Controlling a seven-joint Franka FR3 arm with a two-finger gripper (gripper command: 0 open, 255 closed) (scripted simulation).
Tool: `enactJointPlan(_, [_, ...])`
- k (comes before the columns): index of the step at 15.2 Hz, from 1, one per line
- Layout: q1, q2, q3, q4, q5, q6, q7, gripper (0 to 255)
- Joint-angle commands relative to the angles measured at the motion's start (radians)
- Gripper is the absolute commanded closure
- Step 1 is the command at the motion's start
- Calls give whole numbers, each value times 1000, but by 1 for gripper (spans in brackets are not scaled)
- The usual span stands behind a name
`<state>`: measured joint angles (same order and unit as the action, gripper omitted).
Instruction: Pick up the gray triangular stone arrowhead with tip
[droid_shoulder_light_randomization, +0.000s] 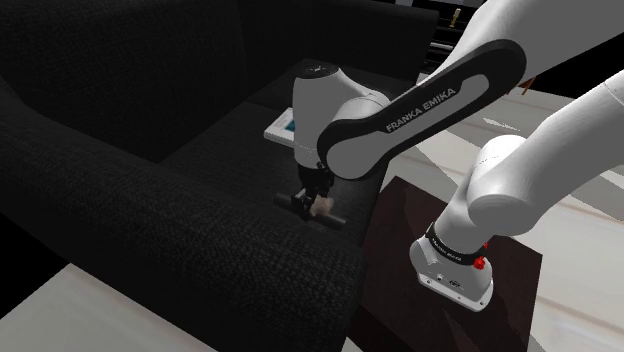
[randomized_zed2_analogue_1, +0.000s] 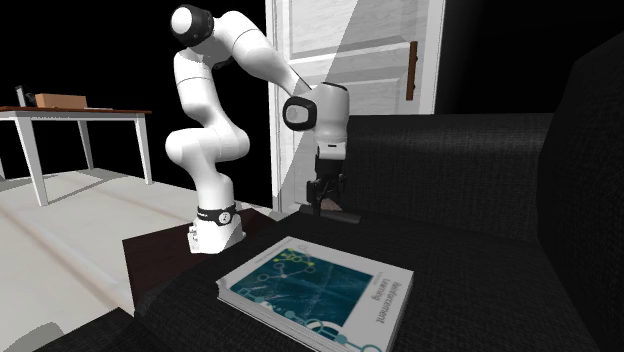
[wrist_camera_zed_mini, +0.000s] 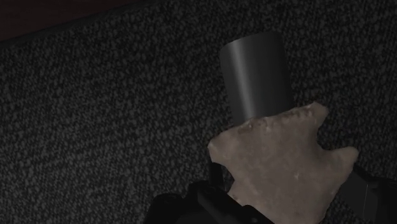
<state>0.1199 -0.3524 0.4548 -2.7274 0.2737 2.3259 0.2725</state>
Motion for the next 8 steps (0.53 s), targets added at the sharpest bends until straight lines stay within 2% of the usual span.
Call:
enactJointPlan(1, [0,1,1,-1,0,0,0,255])
enactJointPlan(5, [2,-1,1,-2,1,0,1,255])
enactJointPlan(8, [5,-39,-10,15,3,-54,-2,255])
